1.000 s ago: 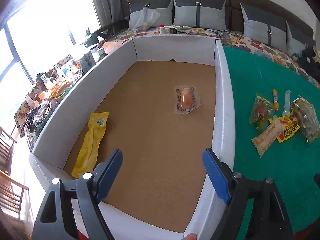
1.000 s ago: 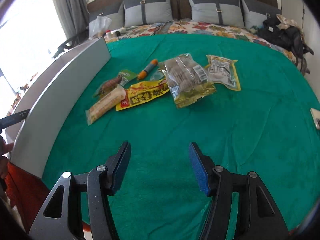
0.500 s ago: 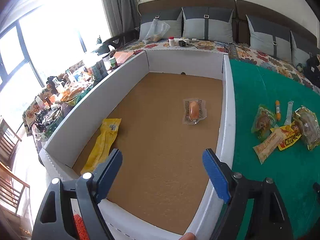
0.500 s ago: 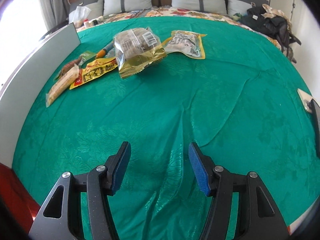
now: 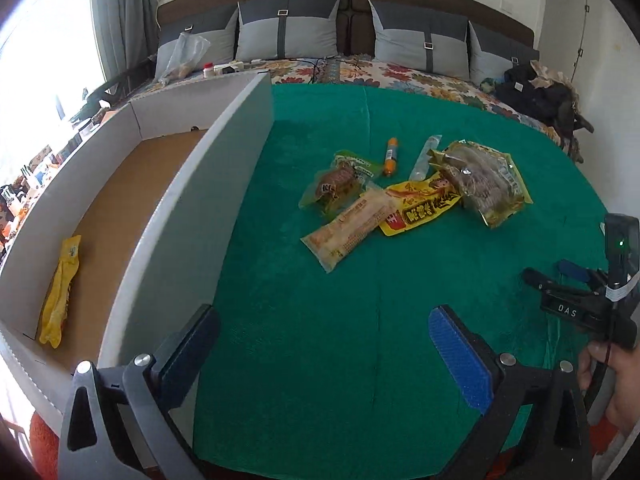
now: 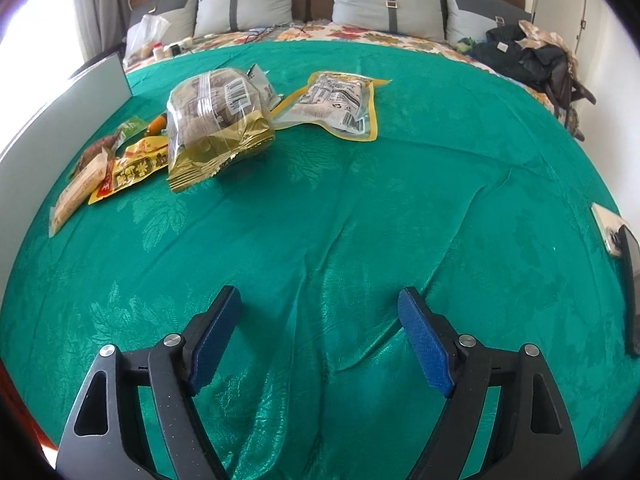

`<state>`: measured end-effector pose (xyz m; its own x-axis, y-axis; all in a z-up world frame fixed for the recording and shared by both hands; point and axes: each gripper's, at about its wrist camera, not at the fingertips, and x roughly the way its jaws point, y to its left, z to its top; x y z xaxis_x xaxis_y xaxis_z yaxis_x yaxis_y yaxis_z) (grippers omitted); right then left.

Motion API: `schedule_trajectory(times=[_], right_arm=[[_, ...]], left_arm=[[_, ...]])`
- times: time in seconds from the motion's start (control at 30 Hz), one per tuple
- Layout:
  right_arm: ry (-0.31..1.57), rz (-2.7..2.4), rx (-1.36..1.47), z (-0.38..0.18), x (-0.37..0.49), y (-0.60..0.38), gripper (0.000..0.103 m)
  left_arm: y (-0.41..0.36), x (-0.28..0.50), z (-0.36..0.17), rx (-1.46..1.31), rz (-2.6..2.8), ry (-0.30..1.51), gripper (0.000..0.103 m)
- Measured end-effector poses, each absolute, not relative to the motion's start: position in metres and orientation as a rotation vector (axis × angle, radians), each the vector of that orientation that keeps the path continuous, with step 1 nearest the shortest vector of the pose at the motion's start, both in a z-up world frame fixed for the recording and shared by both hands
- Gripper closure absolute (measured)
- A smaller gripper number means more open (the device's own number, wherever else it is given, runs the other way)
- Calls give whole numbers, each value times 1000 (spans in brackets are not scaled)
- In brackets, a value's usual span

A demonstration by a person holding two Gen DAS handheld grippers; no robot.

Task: Organize snacks
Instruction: 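Withdraw both open grippers from the box back over the snack pile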

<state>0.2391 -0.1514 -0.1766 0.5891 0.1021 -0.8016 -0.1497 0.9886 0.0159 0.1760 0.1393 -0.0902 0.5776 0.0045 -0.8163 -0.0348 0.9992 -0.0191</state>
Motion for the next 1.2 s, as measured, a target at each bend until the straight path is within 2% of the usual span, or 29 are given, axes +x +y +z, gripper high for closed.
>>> schedule_trajectory(times=[0.13,0.3,1.03,1.2], right_arm=[[907,187,-70,-179,242,-156,9],[906,187,-74,-179,243,-155,9],[907,185,-72,-179,244,-155,8],[907,185,-72,-179,244,-155,8]], left_arm=[[119,194,-136,-48,4,1074,1],[107,215,-157,-80,-16,1111,1],[96,209,-162,13,-36,1020,0],[100,217,-155,31,-107,1090,0]])
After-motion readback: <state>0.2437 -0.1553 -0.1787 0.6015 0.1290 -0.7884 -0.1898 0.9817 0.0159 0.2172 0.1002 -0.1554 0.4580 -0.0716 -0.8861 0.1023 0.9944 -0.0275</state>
